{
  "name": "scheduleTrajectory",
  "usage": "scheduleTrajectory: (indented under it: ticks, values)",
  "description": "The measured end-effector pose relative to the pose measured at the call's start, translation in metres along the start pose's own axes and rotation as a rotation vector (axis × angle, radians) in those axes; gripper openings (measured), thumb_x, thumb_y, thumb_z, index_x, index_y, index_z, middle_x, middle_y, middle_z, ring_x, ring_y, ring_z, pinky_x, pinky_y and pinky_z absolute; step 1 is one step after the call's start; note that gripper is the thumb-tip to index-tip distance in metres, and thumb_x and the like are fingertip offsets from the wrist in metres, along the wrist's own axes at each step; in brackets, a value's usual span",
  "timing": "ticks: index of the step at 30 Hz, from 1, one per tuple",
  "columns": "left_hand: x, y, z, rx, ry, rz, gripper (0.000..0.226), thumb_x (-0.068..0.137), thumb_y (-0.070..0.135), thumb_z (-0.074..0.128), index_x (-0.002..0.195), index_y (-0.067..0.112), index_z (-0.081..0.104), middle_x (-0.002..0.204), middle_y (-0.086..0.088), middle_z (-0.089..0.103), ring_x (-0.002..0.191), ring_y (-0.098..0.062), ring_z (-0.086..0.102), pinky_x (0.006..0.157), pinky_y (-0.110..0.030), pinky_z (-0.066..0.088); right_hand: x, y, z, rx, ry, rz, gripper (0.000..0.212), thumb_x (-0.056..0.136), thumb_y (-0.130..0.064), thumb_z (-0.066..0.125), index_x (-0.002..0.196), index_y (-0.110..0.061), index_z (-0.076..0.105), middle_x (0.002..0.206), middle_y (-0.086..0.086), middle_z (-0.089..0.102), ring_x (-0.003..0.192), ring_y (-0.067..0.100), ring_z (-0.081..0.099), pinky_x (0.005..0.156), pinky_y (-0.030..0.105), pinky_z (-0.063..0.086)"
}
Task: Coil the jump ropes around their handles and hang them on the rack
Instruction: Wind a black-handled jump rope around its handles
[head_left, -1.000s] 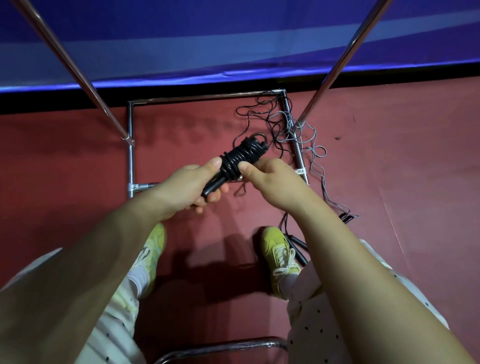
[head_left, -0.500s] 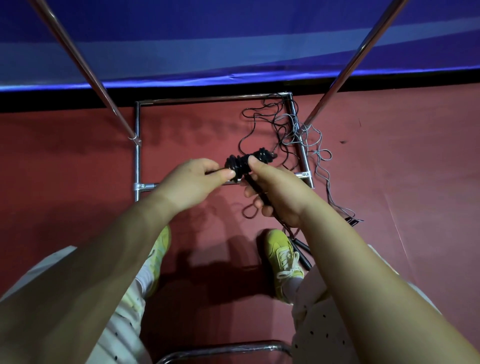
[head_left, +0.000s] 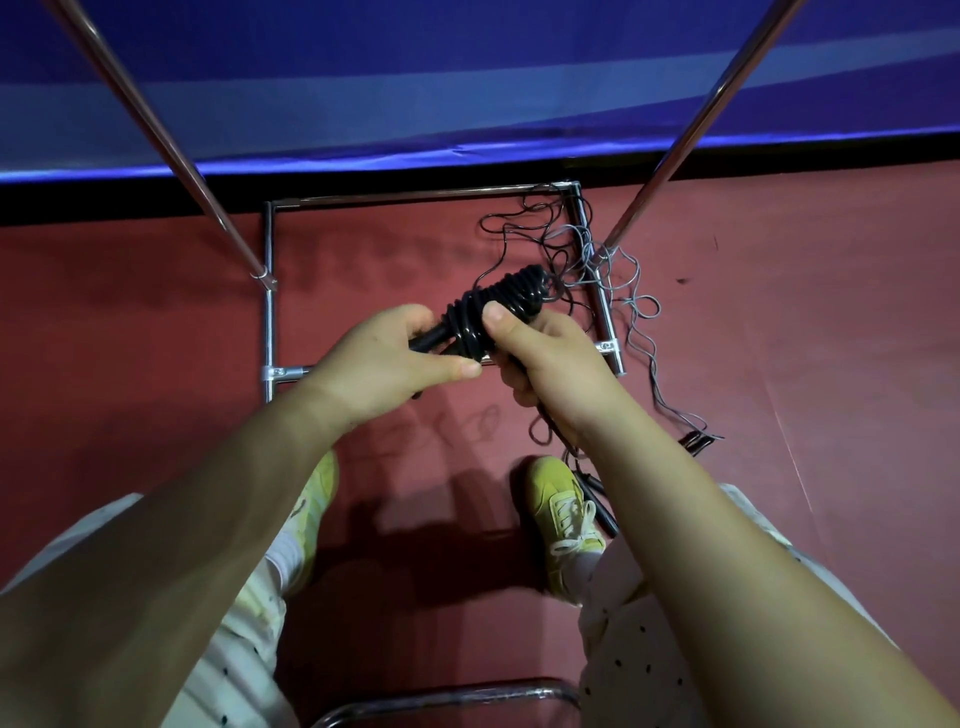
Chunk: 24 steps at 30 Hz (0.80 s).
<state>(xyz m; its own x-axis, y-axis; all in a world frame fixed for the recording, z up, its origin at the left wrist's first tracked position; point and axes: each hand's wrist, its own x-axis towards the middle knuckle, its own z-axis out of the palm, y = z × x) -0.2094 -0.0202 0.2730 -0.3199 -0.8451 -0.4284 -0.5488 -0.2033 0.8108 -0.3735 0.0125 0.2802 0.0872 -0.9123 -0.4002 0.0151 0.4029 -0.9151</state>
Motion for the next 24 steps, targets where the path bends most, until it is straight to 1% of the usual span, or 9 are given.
scheduleTrajectory:
  ticks: [2, 4, 6, 7, 9, 11, 16, 19, 24]
  values:
    - [-0.004, 0.000, -0.007, -0.258, -0.290, -0.105, 0.042, 0.054, 0.037, 0.082, 0.082, 0.013, 0.062, 0.065, 0.002, 0.064, 0.061, -0.015, 0.058, 0.061, -0.030, 0.045, -0.002, -0.001, -0.003, -0.024, -0.089, -0.068, 0.027, 0.085, -0.032, 0.055, 0.059, -0.024, 0.056, 0.057, -0.002, 0.030, 0.047, 0.008, 0.022, 0.042, 0.018, 0.018]
    - [-0.008, -0.002, -0.014, -0.540, -0.651, -0.202, 0.063, 0.045, 0.052, 0.086, 0.088, 0.009, 0.071, 0.074, -0.006, 0.071, 0.062, -0.017, 0.065, 0.065, -0.032, 0.051, -0.006, -0.003, -0.007, 0.017, -0.196, -0.116, 0.022, 0.084, -0.027, 0.057, 0.063, -0.025, 0.057, 0.054, -0.006, 0.030, 0.047, 0.008, 0.021, 0.042, 0.020, 0.016]
    - [-0.012, -0.003, -0.017, -0.715, -0.881, -0.182, 0.074, 0.056, 0.073, 0.072, 0.091, 0.007, 0.074, 0.065, -0.006, 0.067, 0.052, -0.016, 0.061, 0.057, -0.030, 0.052, -0.009, -0.005, -0.011, 0.096, -0.286, -0.161, 0.017, 0.082, -0.028, 0.060, 0.069, -0.019, 0.052, 0.053, -0.007, 0.031, 0.047, 0.009, 0.022, 0.043, 0.021, 0.016]
    - [-0.012, -0.003, -0.016, -0.773, -0.912, -0.178, 0.080, 0.063, 0.080, 0.059, 0.090, 0.005, 0.073, 0.055, -0.002, 0.059, 0.045, -0.014, 0.054, 0.052, -0.027, 0.050, -0.008, -0.006, -0.012, 0.127, -0.307, -0.172, 0.019, 0.080, -0.031, 0.060, 0.070, -0.017, 0.051, 0.053, -0.007, 0.033, 0.048, 0.009, 0.023, 0.044, 0.020, 0.019]
    - [-0.011, 0.002, -0.012, -0.809, -0.842, -0.232, 0.090, 0.072, 0.085, 0.030, 0.080, 0.004, 0.068, 0.043, 0.005, 0.041, 0.035, -0.008, 0.040, 0.046, -0.024, 0.044, -0.007, -0.007, -0.012, 0.124, -0.305, -0.160, 0.020, 0.082, -0.034, 0.058, 0.066, -0.023, 0.056, 0.053, -0.006, 0.035, 0.048, 0.009, 0.026, 0.044, 0.019, 0.021]
    - [-0.012, 0.007, -0.008, -0.760, -0.721, -0.264, 0.087, 0.071, 0.081, 0.018, 0.072, 0.006, 0.063, 0.041, 0.006, 0.033, 0.033, -0.008, 0.033, 0.043, -0.024, 0.042, -0.006, -0.006, -0.010, 0.056, -0.252, -0.122, 0.027, 0.089, -0.036, 0.051, 0.065, -0.024, 0.056, 0.054, -0.006, 0.038, 0.047, 0.009, 0.026, 0.043, 0.020, 0.018]
    - [-0.011, 0.010, -0.003, -0.583, -0.483, -0.230, 0.075, 0.069, 0.078, 0.027, 0.075, 0.008, 0.054, 0.044, 0.004, 0.031, 0.035, -0.011, 0.031, 0.045, -0.026, 0.039, -0.005, -0.001, -0.002, -0.094, -0.112, -0.019, 0.044, 0.103, -0.036, 0.037, 0.070, -0.009, 0.050, 0.052, -0.006, 0.050, 0.039, 0.007, 0.034, 0.040, 0.020, 0.023]
    - [-0.009, 0.009, -0.002, -0.445, -0.398, -0.200, 0.077, 0.069, 0.081, 0.027, 0.075, 0.009, 0.053, 0.046, 0.004, 0.033, 0.037, -0.012, 0.031, 0.047, -0.026, 0.039, -0.003, -0.001, -0.003, -0.172, -0.091, 0.015, 0.045, 0.102, -0.038, 0.038, 0.072, -0.010, 0.055, 0.059, 0.000, 0.054, 0.039, 0.011, 0.037, 0.041, 0.023, 0.025]
    - [-0.008, 0.007, -0.001, -0.291, -0.265, -0.138, 0.075, 0.070, 0.079, 0.029, 0.077, 0.008, 0.054, 0.047, 0.003, 0.036, 0.039, -0.013, 0.034, 0.051, -0.028, 0.041, -0.005, -0.002, -0.003, -0.404, -0.007, 0.095, 0.057, 0.096, -0.053, 0.041, 0.067, -0.006, 0.055, 0.047, 0.002, 0.049, 0.038, 0.014, 0.042, 0.043, 0.023, 0.036]
